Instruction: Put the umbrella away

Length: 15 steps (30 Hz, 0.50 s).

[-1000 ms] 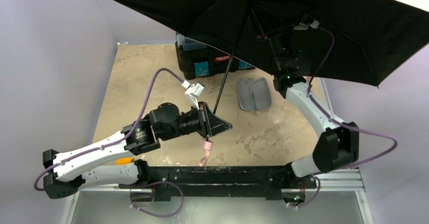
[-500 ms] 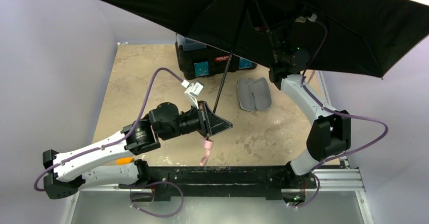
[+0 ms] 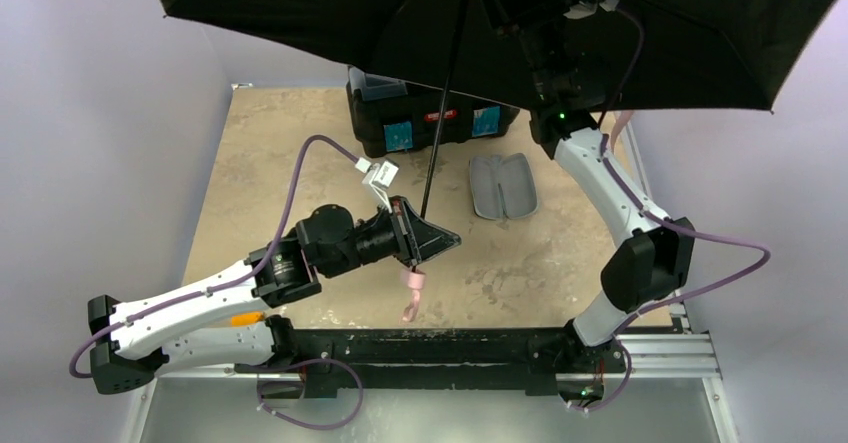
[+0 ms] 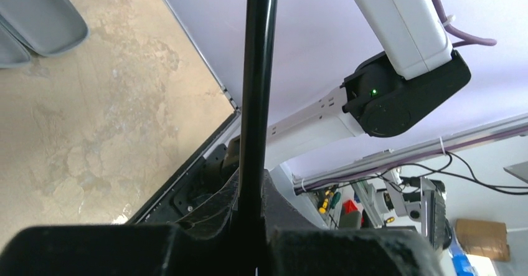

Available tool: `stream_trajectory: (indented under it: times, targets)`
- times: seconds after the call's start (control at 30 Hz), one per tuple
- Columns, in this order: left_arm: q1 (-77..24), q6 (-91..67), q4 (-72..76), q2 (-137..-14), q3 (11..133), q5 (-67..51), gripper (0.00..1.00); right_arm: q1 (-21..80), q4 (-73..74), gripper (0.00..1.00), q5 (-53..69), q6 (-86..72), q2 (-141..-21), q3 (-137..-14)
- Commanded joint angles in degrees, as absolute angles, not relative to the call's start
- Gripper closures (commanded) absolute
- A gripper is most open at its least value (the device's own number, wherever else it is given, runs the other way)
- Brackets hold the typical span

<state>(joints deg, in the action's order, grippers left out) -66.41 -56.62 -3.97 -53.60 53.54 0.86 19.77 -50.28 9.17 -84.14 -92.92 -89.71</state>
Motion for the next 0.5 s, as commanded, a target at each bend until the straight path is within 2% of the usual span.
stream_trajectory:
  times: [0.0, 0.13, 0.47]
  targets:
    - [-67.1, -59.2, -6.4, -53.2, 52.2, 2.0, 1.00, 20.5, -39.2, 0.44, 8.6, -76.7, -94.8, -97.3]
    - [-67.1, -59.0, -6.0, -52.6, 52.2, 2.1, 1.00, 21.4, -41.4, 0.35, 10.6, -75.4, -94.1, -94.6]
    - [-67.1, -58.2, -7.0, -51.6, 54.2, 3.1, 1.00, 23.3, -40.6, 0.35, 13.6, -73.0, -94.5, -93.0]
